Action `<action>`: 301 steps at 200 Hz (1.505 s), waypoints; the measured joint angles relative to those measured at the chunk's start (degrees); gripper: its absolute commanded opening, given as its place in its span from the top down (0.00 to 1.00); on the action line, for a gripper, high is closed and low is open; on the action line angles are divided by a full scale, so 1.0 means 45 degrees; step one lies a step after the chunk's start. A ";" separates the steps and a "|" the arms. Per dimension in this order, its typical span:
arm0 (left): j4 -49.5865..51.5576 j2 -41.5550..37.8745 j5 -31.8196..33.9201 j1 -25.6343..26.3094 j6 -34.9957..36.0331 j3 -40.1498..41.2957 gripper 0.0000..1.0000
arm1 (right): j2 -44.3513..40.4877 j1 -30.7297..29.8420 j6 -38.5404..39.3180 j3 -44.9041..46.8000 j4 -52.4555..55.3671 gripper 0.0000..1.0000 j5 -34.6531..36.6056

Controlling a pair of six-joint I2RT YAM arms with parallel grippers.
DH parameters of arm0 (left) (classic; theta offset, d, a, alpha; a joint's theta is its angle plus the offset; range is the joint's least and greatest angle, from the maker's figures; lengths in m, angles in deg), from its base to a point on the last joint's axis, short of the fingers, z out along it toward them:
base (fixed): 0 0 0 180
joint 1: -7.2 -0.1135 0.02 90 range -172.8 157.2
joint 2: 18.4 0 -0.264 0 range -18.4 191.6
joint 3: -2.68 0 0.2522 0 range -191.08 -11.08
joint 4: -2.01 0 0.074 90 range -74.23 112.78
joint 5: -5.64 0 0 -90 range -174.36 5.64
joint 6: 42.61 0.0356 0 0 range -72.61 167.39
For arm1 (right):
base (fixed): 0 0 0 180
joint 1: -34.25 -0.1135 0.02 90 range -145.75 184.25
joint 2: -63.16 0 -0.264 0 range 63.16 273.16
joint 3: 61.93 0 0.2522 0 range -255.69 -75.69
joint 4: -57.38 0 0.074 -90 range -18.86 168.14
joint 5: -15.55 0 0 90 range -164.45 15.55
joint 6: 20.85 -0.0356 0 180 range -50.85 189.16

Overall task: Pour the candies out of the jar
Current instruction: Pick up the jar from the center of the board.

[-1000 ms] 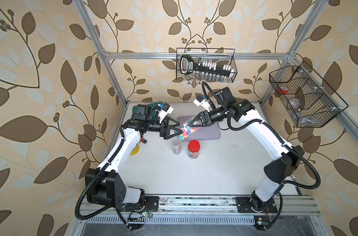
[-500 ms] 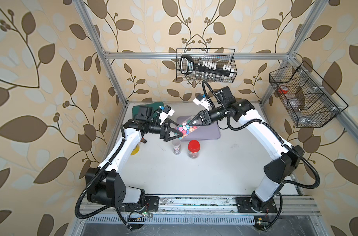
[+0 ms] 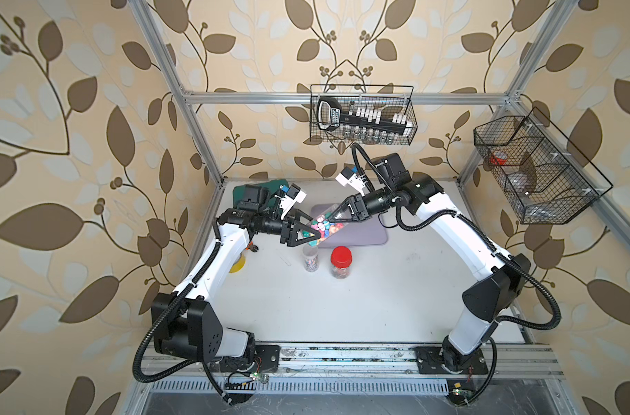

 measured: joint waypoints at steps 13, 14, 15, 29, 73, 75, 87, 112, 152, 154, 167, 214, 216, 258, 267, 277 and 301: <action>0.0024 0.0000 -0.0024 0.0000 0.0000 0.0000 0.25 | 0.0000 0.0000 -0.0024 0.0000 -0.0044 0.58 0.0000; 0.0024 0.0000 -0.0024 0.0000 0.0000 0.0000 0.25 | 0.0000 0.0000 -0.0024 0.0000 -0.0049 0.58 0.0000; 0.0024 0.0000 -0.0029 0.0000 0.0000 0.0000 0.25 | 0.0000 0.0000 -0.0024 0.0000 -0.0053 0.58 0.0000; 0.0044 0.0005 -0.0058 0.0000 0.0005 0.0000 0.28 | 0.0000 0.0000 -0.0024 0.0000 -0.0092 0.58 0.0000; 0.0223 0.0005 -0.0131 0.0000 0.0223 -0.0024 0.41 | 0.0000 -0.0005 -0.0063 0.0024 -0.0155 0.56 -0.0039; 0.0228 0.0005 -0.0131 0.0000 0.0233 -0.0024 0.42 | 0.0000 -0.0005 -0.0063 0.0024 -0.0155 0.56 -0.0039; 0.0340 0.0010 -0.0151 0.0000 0.0272 -0.0029 0.43 | 0.0000 -0.0005 -0.0078 0.0029 -0.0151 0.56 -0.0034; 0.0457 0.0010 -0.0160 0.0000 0.0311 -0.0044 0.44 | 0.0000 -0.0005 -0.0121 0.0053 -0.0155 0.55 -0.0049; 0.0641 0.0010 -0.0155 0.0000 0.0369 -0.0044 0.45 | 0.0000 -0.0015 -0.0165 0.0131 -0.0194 0.40 -0.0097; 0.0646 0.0010 -0.0155 0.0000 0.0369 -0.0044 0.45 | 0.0000 -0.0015 -0.0165 0.0131 -0.0194 0.39 -0.0092; 0.0670 0.0010 -0.0160 0.0000 0.0374 -0.0044 0.46 | 0.0000 -0.0019 -0.0155 0.0131 -0.0204 0.31 -0.0092; 0.0806 0.0005 -0.0068 0.0083 0.0359 -0.0044 0.46 | 0.0000 0.0029 -0.0170 0.0146 -0.0442 0.18 -0.0092; 0.0806 0.0005 -0.0049 0.0083 0.0355 -0.0044 0.46 | 0.0000 0.0039 -0.0160 0.0146 -0.0447 0.18 -0.0092; 0.0806 -0.0029 0.0325 0.0165 0.0267 -0.0044 0.45 | -0.0024 0.0452 -0.0253 0.0155 -0.0515 0.14 0.0049; 0.0801 -0.0068 0.0539 0.0204 0.0233 -0.0044 0.44 | -0.0058 0.0646 -0.0277 0.0194 -0.0529 0.14 0.0141; 0.0787 -0.0126 0.0850 0.0243 0.0185 -0.0044 0.44 | -0.0107 0.0874 -0.0325 0.0233 -0.0544 0.14 0.0287; 0.0607 -0.0350 0.1651 0.0335 -0.0044 -0.0044 0.44 | -0.0486 0.1423 -0.0461 0.0593 -0.0651 0.13 0.0826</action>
